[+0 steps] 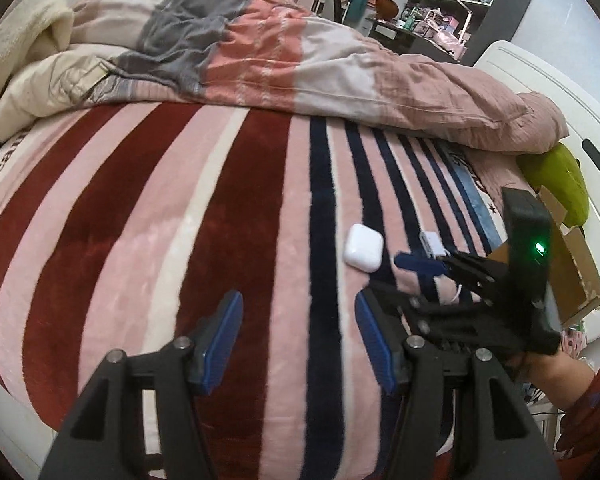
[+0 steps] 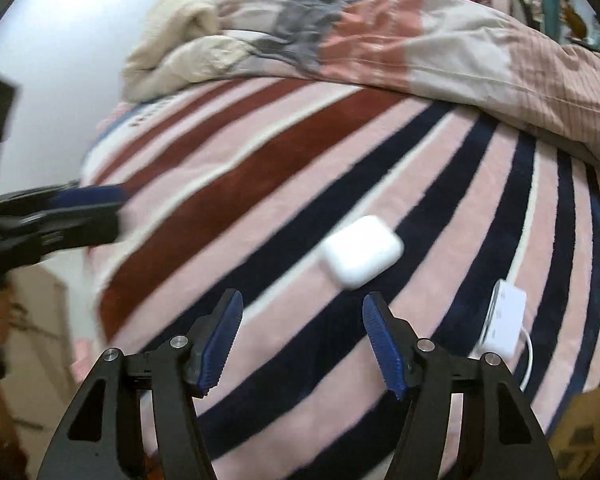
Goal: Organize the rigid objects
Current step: 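Grasp the white earbud case with the right gripper, then pass the earbud case from the right gripper to the left gripper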
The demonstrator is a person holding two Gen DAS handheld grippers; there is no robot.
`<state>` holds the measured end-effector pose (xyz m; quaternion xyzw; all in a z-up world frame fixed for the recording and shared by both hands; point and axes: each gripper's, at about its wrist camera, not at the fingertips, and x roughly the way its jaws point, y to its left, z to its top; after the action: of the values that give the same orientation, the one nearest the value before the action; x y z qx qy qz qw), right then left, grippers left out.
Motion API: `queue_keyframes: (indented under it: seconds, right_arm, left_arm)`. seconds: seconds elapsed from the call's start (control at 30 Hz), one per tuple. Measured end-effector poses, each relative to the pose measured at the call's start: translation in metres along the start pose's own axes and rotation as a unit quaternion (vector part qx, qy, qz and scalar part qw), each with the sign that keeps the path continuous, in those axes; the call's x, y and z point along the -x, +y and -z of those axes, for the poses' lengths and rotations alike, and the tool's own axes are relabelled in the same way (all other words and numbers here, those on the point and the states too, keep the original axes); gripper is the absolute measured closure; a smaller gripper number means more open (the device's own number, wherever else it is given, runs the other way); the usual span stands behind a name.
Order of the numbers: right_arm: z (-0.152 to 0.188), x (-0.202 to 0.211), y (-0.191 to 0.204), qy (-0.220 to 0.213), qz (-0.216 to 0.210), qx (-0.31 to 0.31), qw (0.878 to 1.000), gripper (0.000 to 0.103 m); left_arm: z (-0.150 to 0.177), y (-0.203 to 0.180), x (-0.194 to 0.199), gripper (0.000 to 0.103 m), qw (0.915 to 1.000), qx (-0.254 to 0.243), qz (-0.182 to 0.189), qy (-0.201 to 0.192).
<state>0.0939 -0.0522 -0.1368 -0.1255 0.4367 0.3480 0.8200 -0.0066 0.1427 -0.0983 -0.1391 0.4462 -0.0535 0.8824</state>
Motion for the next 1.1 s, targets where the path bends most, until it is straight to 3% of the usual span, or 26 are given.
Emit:
queue_keyframes:
  seconds: [0.37, 0.4, 0.47, 0.57, 0.83, 1.1]
  right_arm:
    - [-0.025, -0.042, -0.015, -0.015, 0.019, -0.062, 0.998, 0.042]
    - [-0.026, -0.044, -0.014, -0.019, 0.029, -0.06, 0.998, 0.044]
    - [-0.025, -0.046, -0.013, -0.024, 0.055, -0.061, 0.996, 0.058]
    - [-0.024, -0.043, -0.008, -0.024, 0.065, -0.036, 0.997, 0.059]
    - [-0.015, 0.006, 0.006, -0.037, -0.004, 0.012, 0.999, 0.063]
    - [-0.006, 0.1, 0.025, -0.084, -0.068, 0.064, 0.992, 0.063]
  left_arm:
    - [0.0, 0.018, -0.009, 0.048, 0.9998, 0.015, 0.004, 0.01]
    - [0.0, 0.019, -0.01, 0.048, 0.9998, 0.016, 0.005, 0.011]
    - [0.001, 0.019, -0.01, 0.048, 0.9997, 0.018, 0.009, 0.013]
    - [0.001, 0.018, -0.009, 0.048, 0.9995, 0.021, 0.017, 0.013]
    - [-0.01, -0.011, -0.001, 0.048, 0.9981, 0.008, 0.06, 0.01]
    - [-0.034, -0.084, 0.016, 0.049, 0.9882, -0.033, 0.15, 0.003]
